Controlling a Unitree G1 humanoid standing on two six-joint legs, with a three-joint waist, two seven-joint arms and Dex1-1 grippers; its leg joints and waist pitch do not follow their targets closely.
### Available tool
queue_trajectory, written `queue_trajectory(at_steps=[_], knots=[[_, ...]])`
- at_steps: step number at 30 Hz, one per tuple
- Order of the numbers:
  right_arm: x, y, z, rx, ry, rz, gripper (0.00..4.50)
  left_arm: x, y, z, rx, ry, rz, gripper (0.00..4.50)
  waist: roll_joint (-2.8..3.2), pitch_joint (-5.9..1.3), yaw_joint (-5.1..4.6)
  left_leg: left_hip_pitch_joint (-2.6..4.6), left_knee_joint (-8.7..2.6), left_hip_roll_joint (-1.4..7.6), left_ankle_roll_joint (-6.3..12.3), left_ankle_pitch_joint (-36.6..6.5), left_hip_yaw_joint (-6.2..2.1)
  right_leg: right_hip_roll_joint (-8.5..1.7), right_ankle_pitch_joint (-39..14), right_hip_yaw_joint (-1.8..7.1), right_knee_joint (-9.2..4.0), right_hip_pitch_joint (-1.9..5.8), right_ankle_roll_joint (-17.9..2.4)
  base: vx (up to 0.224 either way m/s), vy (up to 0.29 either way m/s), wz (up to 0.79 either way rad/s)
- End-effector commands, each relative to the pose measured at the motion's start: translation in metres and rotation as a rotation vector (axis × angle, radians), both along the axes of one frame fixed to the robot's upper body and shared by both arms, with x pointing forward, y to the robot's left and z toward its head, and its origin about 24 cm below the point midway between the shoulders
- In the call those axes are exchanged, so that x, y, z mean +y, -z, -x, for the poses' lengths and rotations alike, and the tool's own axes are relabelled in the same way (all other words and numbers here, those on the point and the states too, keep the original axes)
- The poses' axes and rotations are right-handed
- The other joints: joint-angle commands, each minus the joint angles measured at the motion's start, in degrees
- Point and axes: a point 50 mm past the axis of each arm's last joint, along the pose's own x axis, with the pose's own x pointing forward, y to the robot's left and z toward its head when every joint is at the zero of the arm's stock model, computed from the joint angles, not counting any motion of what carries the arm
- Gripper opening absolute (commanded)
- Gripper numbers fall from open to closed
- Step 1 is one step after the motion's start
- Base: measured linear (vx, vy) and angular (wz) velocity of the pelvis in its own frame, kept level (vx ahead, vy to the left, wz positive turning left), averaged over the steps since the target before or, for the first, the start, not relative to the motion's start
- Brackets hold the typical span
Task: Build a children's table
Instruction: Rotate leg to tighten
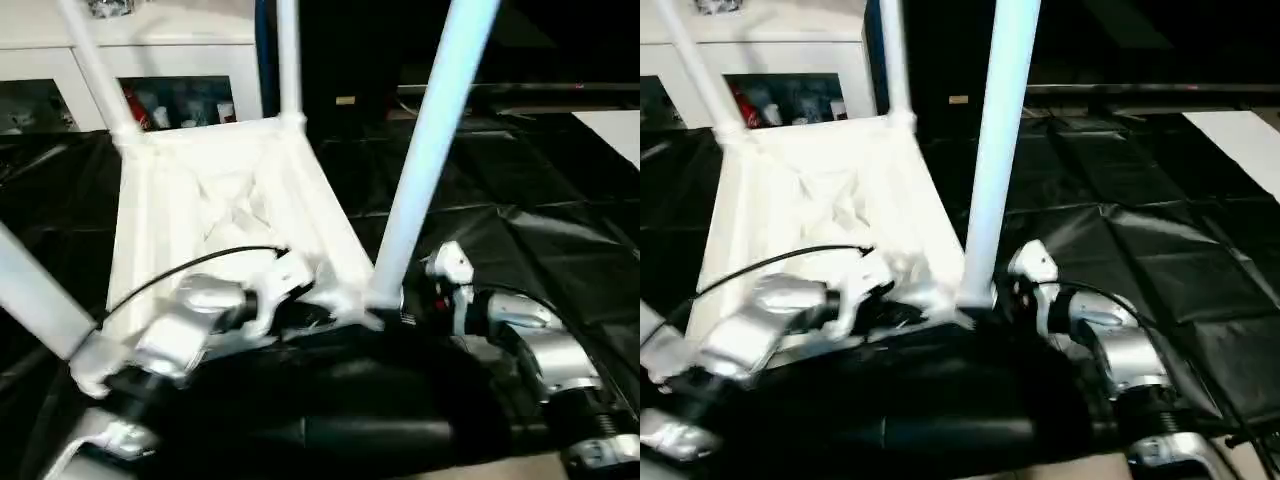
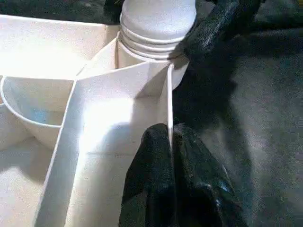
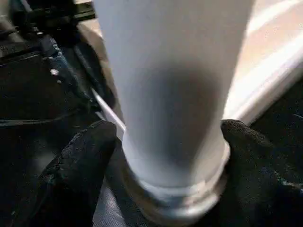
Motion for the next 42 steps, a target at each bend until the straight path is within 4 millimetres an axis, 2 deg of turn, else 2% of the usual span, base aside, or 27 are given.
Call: queue_trajectory(at_steps=[1, 3, 4, 5, 7, 11, 12, 13, 14, 18, 20, 22, 23, 24, 25, 26, 28, 29, 30, 31, 32, 35, 37, 38, 40, 42], knots=[[0.004, -0.004, -0.001, -0.012, -0.038, 0.0, 3.46, -0.01, -0.008, 0.003, -0.019, 0.076, 0.041, 0.0, -0.45, -3.62, 0.02, 2.0, -4.13, 3.52, 3.3, -11.8, -1.47, -2.68, -9.3, 1.67, -2.66, 1.88, -15.7, 0.0, 0.0, 0.0], [0.006, -0.005, -0.003, -0.013, -0.038, -0.005, 3.38, -0.008, -0.008, 0.002, -0.021, 0.074, 0.037, 0.0, -0.46, -3.53, 0.08, 2.11, -4.27, 3.5, 2.19, -13.3, -1.49, -2.73, -11.5, 1.78, -2.91, 1.78, -15.1, 0.0, 0.0, 0.0], [0.006, -0.005, -0.003, -0.011, -0.039, -0.008, 3.32, -0.008, -0.008, 0.002, -0.021, 0.074, 0.037, 0.0, -0.85, -3.55, 0.05, 2.09, -4.29, 3.48, 2.02, -13.4, -1.48, -2.72, -12.0, 1.78, -2.95, 1.81, -14.8, 0.0, 0.0, 0.0], [0.007, -0.005, -0.003, -0.007, -0.042, -0.014, 3.18, -0.008, -0.008, 0.003, -0.021, 0.075, 0.038, 0.0, -0.58, -3.5, 0.09, 2.12, -4.39, 3.48, 1.42, -13.9, -1.56, -2.79, -13.2, 1.85, -3.01, 1.72, -14.2, 0.0, 0.0, 0.0], [0.01, -0.005, -0.003, 0.001, -0.05, -0.024, 2.95, -0.008, -0.009, 0.003, -0.021, 0.075, 0.041, 0.0, -0.67, -3.55, -0.02, 1.93, -4.42, 3.41, 1.17, -13.7, -1.66, -2.8, -12.9, 1.83, -2.91, 1.9, -13.9, 0.0, 0.0, 0.0], [0.012, -0.004, -0.002, 0.014, -0.064, -0.026, 2.71, -0.008, -0.008, 0.004, -0.022, 0.076, 0.039, 0.0, -0.73, -3.69, 0.04, 1.86, -4.19, 3.33, 1.83, -11.9, -1.58, -2.81, -10.5, 1.84, -2.68, 2.0, -14.2, 0.0, 0.0, 0.0], [0.012, -0.001, 0.0, 0.021, -0.061, -0.027, 2.68, -0.009, -0.006, 0.002, -0.041, 0.043, 0.028, 0.0, -1.55, -3.71, -0.01, 1.74, -4.13, 3.32, 2.24, -11.4, -1.48, -2.79, -10.2, 1.81, -2.67, 2.08, -14.2, 0.0, 0.0, 0.0], [0.012, 0.0, 0.001, 0.023, -0.058, -0.028, 2.68, -0.009, -0.005, 0.001, -0.051, 0.026, 0.021, 0.0, -1.12, -3.73, 0.21, 1.77, -4.07, 3.36, 2.64, -10.6, -1.58, -2.95, -9.8, 1.83, -2.51, 2.07, -14.4, 0.0, 0.0, 0.0], [0.013, 0.002, 0.001, 0.025, -0.048, -0.027, 2.67, -0.009, -0.004, -0.002, -0.065, -0.003, 0.013, 0.0, -1.22, -3.67, 0.21, 1.86, -4.03, 3.39, 2.81, -10.5, -1.52, -2.91, -10.0, 1.83, -2.61, 1.95, -14.3, 0.0, 0.0, 0.0], [0.015, 0.015, -0.004, 0.019, 0.129, 0.002, 2.66, -0.016, -0.003, -0.016, -0.104, -0.178, 0.031, 0.0, -1.34, -3.43, -0.12, 1.77, -4.22, 3.29, 1.69, -12.4, -1.6, -2.97, -14.4, 1.89, -3.11, 1.81, -13.2, 0.0, 0.0, 0.0], [0.016, 0.023, -0.01, 0.02, 0.269, 0.019, 2.65, -0.021, -0.002, -0.021, -0.108, -0.258, 0.043, 0.0, -1.21, -3.24, -0.45, 1.9, -4.44, 3.19, -0.05, -15.9, -1.86, -3.2, -20.5, 1.87, -3.73, 1.59, -11.6, 0.0, 0.0, 0.0], [0.018, 0.027, -0.012, 0.024, 0.337, 0.019, 2.65, -0.025, -0.002, -0.024, -0.111, -0.299, 0.048, 0.0, -1.31, -3.16, -0.8, 1.94, -4.59, 3.12, -0.86, -17.5, -2.0, -3.06, -23.3, 1.84, -4.1, 1.41, -10.2, 0.0, 0.0, 0.0], [0.028, 0.036, -0.015, 0.06, 0.489, -0.005, 2.65, -0.039, 0.0, -0.029, -0.109, -0.403, 0.069, 0.0, -0.86, -3.13, -1.16, 2.01, -4.78, 3.12, -1.71, -18.7, -2.14, -2.96, -24.1, 1.76, -4.36, 1.3, -9.7, 0.0, 0.0, 0.0], [0.028, 0.036, -0.015, 0.06, 0.489, -0.005, 2.65, -0.039, 0.0, -0.029, -0.109, -0.403, 0.069, 0.0, -1.05, -3.03, -1.41, 1.98, -4.78, 3.05, -2.02, -19.2, -2.14, -2.91, -24.6, 1.73, -4.45, 1.2, -9.4, 0.0, 0.0, 0.0], [0.037, 0.04, -0.016, 0.075, 0.557, -0.007, 2.65, -0.05, 0.001, -0.029, -0.103, -0.434, 0.087, 0.0, -1.14, -3.09, -1.51, 2.06, -4.79, 3.0, -2.22, -19.9, -2.27, -2.97, -25.5, 1.62, -4.52, 1.27, -9.2, 0.0, 0.0, 0.0], [0.045, 0.043, -0.018, 0.084, 0.608, -0.002, 2.65, -0.058, 0.002, -0.029, -0.101, -0.45, 0.1, 0.0, -0.83, -3.02, -1.95, 2.09, -4.76, 2.87, -2.27, -21.8, -2.34, -2.98, -27.4, 1.56, -4.92, 1.01, -8.5, 0.0, 0.0, 0.0], [0.061, 0.042, -0.019, 0.086, 0.609, -0.023, 2.65, -0.071, 0.003, -0.026, -0.096, -0.435, 0.11, 0.0, -0.9, -3.14, -2.17, 1.87, -4.75, 2.67, -1.85, -22.2, -2.5, -3.04, -29.3, 1.37, -5.22, 1.19, -7.5, 0.0, 0.0, 0.0], [0.075, 0.038, -0.019, 0.067, 0.561, -0.032, 2.65, -0.077, 0.005, -0.022, -0.097, -0.403, 0.108, 0.0, -0.29, -3.14, -2.15, 2.0, -4.78, 2.67, -1.82, -22.6, -2.58, -3.06, -29.6, 1.34, -5.28, 1.1, -7.3, 0.0, 0.0, 0.0], [0.079, 0.037, -0.018, 0.06, 0.54, -0.037, 2.65, -0.079, 0.005, -0.021, -0.098, -0.39, 0.106, 0.0, -0.63, -3.18, -2.29, 1.95, -4.77, 2.68, -1.62, -23.1, -2.53, -2.95, -29.6, 1.29, -5.5, 0.98, -6.7, 0.0, 0.0, 0.0], [0.084, 0.035, -0.017, 0.048, 0.511, -0.045, 2.65, -0.081, 0.006, -0.019, -0.099, -0.374, 0.105, 0.0, -0.58, -3.22, -2.23, 2.0, -4.75, 2.67, -1.33, -23.4, -2.54, -2.95, -29.6, 1.3, -5.55, 0.94, -6.5, 0.0, 0.0, 0.0], [0.09, 0.032, -0.016, 0.039, 0.466, -0.071, 3.21, -0.083, 0.006, -0.018, -0.098, -0.352, 0.106, 0.0, -0.47, -3.27, -2.18, 2.06, -4.73, 2.7, -1.06, -23.4, -2.49, -2.96, -28.9, 1.36, -5.52, 0.83, -6.6, 0.0, 0.0, 0.0], [0.089, 0.029, -0.016, 0.041, 0.438, -0.093, 3.41, -0.08, 0.005, -0.017, -0.098, -0.328, 0.11, 0.0, -0.47, -3.32, -2.28, 1.8, -4.8, 2.72, -0.59, -22.7, -2.42, -2.86, -27.2, 1.37, -5.28, 0.98, -7.2, 0.0, 0.0, 0.0], [0.084, 0.027, -0.015, 0.013, 0.401, -0.073, 3.72, -0.076, 0.004, -0.016, -0.105, -0.301, 0.107, 0.0, -0.71, -3.33, -2.38, 1.67, -4.88, 2.83, -0.33, -22.3, -2.43, -2.91, -26.6, 1.38, -5.19, 1.05, -7.5, 0.0, 0.0, 0.0], [0.08, 0.027, -0.015, -0.009, 0.386, -0.056, 3.8, -0.073, 0.004, -0.015, -0.105, -0.281, 0.104, 0.0, -0.63, -3.34, -2.36, 1.7, -4.84, 2.81, -0.23, -22.4, -2.42, -2.9, -26.5, 1.38, -5.16, 1.04, -7.6, 0.0, 0.0, 0.0], [0.075, 0.026, -0.015, -0.015, 0.37, -0.054, 3.84, -0.07, 0.003, -0.014, -0.113, -0.256, 0.099, 0.0, -0.66, -3.44, -2.35, 1.55, -4.82, 2.91, 0.15, -21.5, -2.37, -2.98, -25.1, 1.46, -4.97, 1.2, -8.0, 0.0, 0.0, 0.0], [0.061, 0.021, -0.012, -0.029, 0.276, -0.059, 3.84, -0.061, 0.001, -0.009, -0.108, -0.18, 0.099, 0.0, -0.73, -3.49, -2.24, 1.37, -4.76, 2.96, 0.95, -20.7, -2.32, -3.03, -23.8, 1.52, -4.8, 1.42, -8.3, 0.0, 0.0, 0.0]])
